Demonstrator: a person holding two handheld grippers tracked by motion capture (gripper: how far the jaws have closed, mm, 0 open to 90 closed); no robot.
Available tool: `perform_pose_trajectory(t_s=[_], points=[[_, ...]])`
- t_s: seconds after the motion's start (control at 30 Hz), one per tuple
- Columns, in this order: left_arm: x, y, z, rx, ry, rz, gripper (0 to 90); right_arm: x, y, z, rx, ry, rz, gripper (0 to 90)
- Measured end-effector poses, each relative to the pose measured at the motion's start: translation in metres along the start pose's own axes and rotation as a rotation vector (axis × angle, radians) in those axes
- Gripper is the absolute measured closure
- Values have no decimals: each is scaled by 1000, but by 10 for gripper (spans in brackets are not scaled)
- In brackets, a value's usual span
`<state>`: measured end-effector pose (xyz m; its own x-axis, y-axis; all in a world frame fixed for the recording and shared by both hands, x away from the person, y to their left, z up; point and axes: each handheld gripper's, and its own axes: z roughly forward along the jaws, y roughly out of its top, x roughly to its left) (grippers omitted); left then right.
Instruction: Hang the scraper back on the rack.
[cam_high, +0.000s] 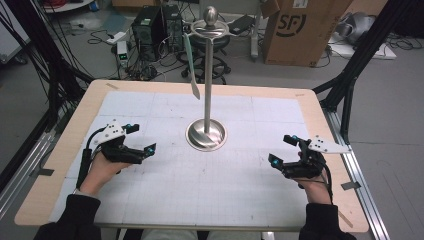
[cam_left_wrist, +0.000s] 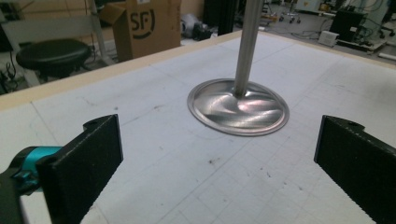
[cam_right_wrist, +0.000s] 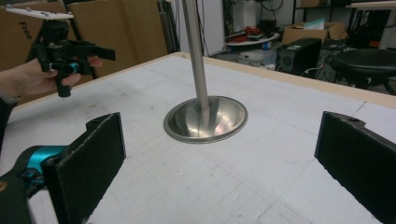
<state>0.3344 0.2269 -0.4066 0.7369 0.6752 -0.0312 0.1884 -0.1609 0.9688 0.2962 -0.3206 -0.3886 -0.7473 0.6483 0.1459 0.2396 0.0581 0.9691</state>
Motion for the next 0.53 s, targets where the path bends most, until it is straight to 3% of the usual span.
perform_pose_trajectory(t_s=[0.07, 0.17, 0.23, 0.3, 0.37, 0.53], points=[[-3, 0, -4, -22, 11, 21, 16, -2, -3, 1, 7, -13, -3, 7], [-2, -7, -12, -31, 36, 19, 16, -4, -8, 1, 22, -18, 7, 7], [0, -11, -17, -9, 59, 9, 16, -7, -11, 1, 23, -22, 8, 7], [2, -15, -23, -35, 72, 1, 16, -8, -12, 1, 26, -33, 16, 7], [6, -19, -27, -27, 90, -15, 16, -9, -14, 1, 30, -40, 23, 7], [11, -24, -27, -19, 110, -52, 17, -9, -16, 1, 33, -43, 24, 7]])
